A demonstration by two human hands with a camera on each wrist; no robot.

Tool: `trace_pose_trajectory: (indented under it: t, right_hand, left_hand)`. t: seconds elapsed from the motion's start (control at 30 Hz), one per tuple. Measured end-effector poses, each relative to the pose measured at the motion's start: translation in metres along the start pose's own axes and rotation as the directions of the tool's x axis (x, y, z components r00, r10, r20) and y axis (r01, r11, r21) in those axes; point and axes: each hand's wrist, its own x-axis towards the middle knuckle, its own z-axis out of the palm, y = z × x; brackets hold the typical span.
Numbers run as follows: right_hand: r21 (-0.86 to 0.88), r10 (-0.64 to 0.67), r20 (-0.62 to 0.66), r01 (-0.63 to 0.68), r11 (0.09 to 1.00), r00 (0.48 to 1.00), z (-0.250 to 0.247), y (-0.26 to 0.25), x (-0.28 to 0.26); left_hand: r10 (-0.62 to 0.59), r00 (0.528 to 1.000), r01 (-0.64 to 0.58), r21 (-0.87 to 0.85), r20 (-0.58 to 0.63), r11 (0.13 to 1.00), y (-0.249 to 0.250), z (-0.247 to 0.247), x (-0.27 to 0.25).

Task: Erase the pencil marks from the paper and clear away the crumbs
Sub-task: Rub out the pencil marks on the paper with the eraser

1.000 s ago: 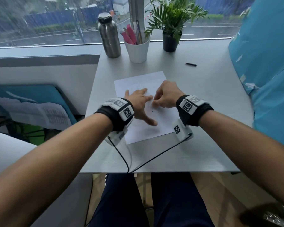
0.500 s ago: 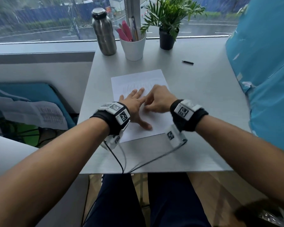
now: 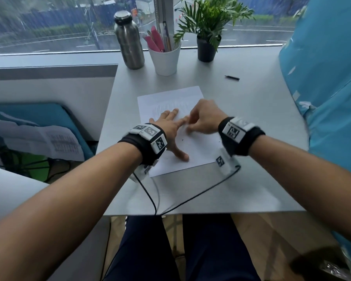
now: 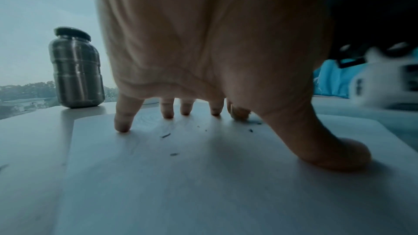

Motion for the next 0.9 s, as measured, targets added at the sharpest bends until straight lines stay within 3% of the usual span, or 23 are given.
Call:
trace_pose_trajectory:
  t: [0.07,0.2,0.33,0.47,0.63,0.77,0.8,0.9]
  right_hand:
    - [-0.023,-0.042,0.045,0.043,0.999,0.998,0.003,-0.004,-0.003]
    - [0.019,0.116,-0.098,-0.115,0.993,0.988,-0.019,0.017,0.01]
    - [-0.033,-0.042,0.059,0.044,0.998,0.997,0.001,-0.005,-0.008]
    - [0.052,0.125,-0.097,-0.121,0.991,0.987,-0.021,0.021,0.004]
    - [0.006,-0.045,0.052,0.044,0.999,0.998,0.003,0.001,-0.018]
    - [0.073,0.14,-0.111,-0.133,0.989,0.984,-0.024,0.028,0.0]
    - [0.062,0.126,-0.113,-0.119,0.991,0.986,-0.021,0.026,-0.001]
    - [0.001,-0.04,0.037,0.04,0.999,0.999,0.001,0.005,-0.018]
  left_hand:
    - [-0.003,1.0,0.003,0.03,-0.002,1.0,0.003,-0.002,0.002]
    - [-0.023,1.0,0.021,0.087,0.014,0.996,0.01,-0.007,0.003]
    - [-0.029,1.0,0.027,0.141,0.01,0.99,0.016,-0.01,0.005]
    - [-0.056,0.998,0.05,0.167,0.027,0.985,0.019,-0.012,0.005]
    - [-0.066,0.997,0.059,0.176,0.035,0.983,0.019,-0.014,0.006]
    - [-0.082,0.995,0.072,0.166,0.055,0.983,0.022,-0.016,0.006]
    - [-0.084,0.995,0.074,0.168,0.052,0.983,0.022,-0.016,0.006]
    - [-0.078,0.996,0.07,0.177,0.039,0.982,0.021,-0.014,0.007]
